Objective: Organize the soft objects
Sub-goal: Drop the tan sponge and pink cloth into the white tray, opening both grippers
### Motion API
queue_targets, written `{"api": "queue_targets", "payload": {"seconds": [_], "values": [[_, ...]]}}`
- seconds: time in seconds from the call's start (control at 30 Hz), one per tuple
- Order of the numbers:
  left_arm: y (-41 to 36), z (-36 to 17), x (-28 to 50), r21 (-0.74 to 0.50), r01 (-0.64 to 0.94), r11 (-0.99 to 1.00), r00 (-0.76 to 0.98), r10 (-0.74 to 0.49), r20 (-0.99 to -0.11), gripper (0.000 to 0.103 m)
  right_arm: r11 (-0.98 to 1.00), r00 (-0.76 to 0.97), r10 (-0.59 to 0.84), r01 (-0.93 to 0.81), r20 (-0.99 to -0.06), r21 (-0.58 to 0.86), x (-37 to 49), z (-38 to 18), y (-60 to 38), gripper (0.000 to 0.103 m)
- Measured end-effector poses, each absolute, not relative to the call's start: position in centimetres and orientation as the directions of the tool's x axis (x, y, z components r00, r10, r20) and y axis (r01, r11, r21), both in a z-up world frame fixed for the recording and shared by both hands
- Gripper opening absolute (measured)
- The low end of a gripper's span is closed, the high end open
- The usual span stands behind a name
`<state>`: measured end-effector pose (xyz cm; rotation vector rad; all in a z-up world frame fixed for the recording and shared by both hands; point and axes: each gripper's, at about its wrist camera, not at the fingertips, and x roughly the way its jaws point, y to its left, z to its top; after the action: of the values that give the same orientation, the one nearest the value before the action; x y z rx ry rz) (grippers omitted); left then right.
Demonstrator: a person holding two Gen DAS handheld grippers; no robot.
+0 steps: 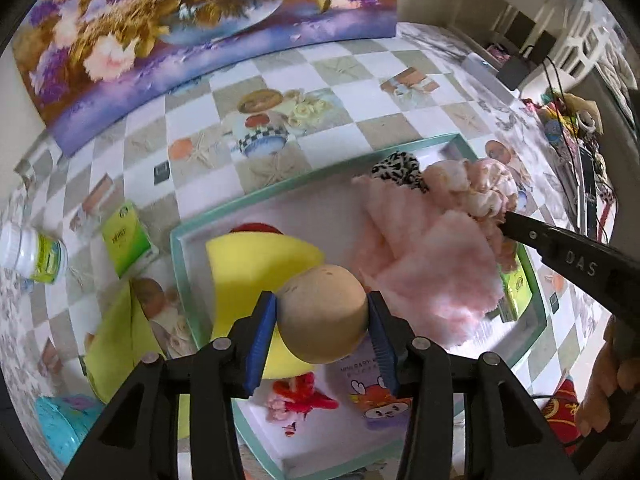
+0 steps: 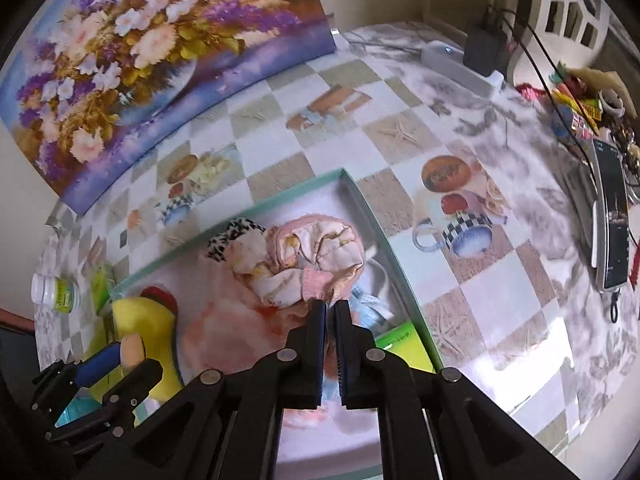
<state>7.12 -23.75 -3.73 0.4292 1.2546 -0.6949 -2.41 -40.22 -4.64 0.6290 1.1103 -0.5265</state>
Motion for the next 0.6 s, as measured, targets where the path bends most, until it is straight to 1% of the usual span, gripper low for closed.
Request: {"api": "queue_targets", "payload": {"seconds": [0.07, 0.1, 0.17, 0.2, 0.23, 0.33, 0.37, 0.4, 0.43, 0.47, 0.6], "values": [[-23.4, -3.6, 7.4, -0.084, 0.672, 0.736, 0.146, -0.242, -0.959, 0.049, 0.715, 0.362, -0.085, 0.671, -0.928, 0.196, -2.5, -4.3, -40.3, 0.009], [-23.1, -3.5, 7.6, -0.091, 0.661, 0.745, 0.144, -0.246, -0.959, 0.050, 0.716, 0.360, -0.091, 0.672, -0.929, 0.190, -2.6, -4.2, -40.3, 0.013], [-22.6, -3.3, 8.0, -0.109, 0.643, 0.758, 0.138, -0.254, -0.957, 0.055, 0.716, 0.352, -0.104, 0.675, -0.930, 0.176, -2.6, -4.1, -40.4, 0.039], [-22.4, -3.2, 8.2, -0.119, 0.636, 0.763, 0.134, -0.260, -0.956, 0.060, 0.717, 0.350, -0.111, 0.676, -0.930, 0.169, -2.6, -4.0, -40.3, 0.042], [-22.3, -3.2, 8.4, -0.126, 0.630, 0.767, 0.130, -0.264, -0.956, 0.062, 0.718, 0.349, -0.115, 0.676, -0.930, 0.165, -2.5, -3.9, -40.3, 0.042], [-21.4, -2.7, 9.1, -0.153, 0.618, 0.771, 0.123, -0.287, -0.950, 0.066, 0.727, 0.351, -0.140, 0.672, -0.926, 0.145, -2.3, -2.9, -39.9, 0.042], [-20.9, -2.5, 9.6, -0.159, 0.608, 0.778, 0.129, -0.294, -0.947, 0.067, 0.738, 0.361, -0.148, 0.660, -0.921, 0.140, -2.0, -2.5, -39.5, 0.044], [-20.3, -2.2, 10.1, -0.162, 0.594, 0.788, 0.139, -0.298, -0.944, 0.075, 0.754, 0.372, -0.152, 0.643, -0.916, 0.136, -1.7, -2.0, -39.0, 0.046], [-19.5, -2.0, 10.8, -0.160, 0.572, 0.804, 0.155, -0.297, -0.942, 0.082, 0.768, 0.382, -0.152, 0.627, -0.912, 0.134, -1.3, -1.7, -38.5, 0.053], [-18.8, -1.9, 11.4, -0.155, 0.554, 0.818, 0.169, -0.293, -0.941, 0.082, 0.782, 0.392, -0.150, 0.608, -0.908, 0.134, -0.8, -1.4, -37.9, 0.056], [-14.8, -1.9, 14.4, -0.103, 0.455, 0.884, 0.226, -0.227, -0.947, 0.082, 0.830, 0.436, -0.110, 0.534, -0.893, 0.159, 1.2, -0.6, -35.0, 0.057]]}}
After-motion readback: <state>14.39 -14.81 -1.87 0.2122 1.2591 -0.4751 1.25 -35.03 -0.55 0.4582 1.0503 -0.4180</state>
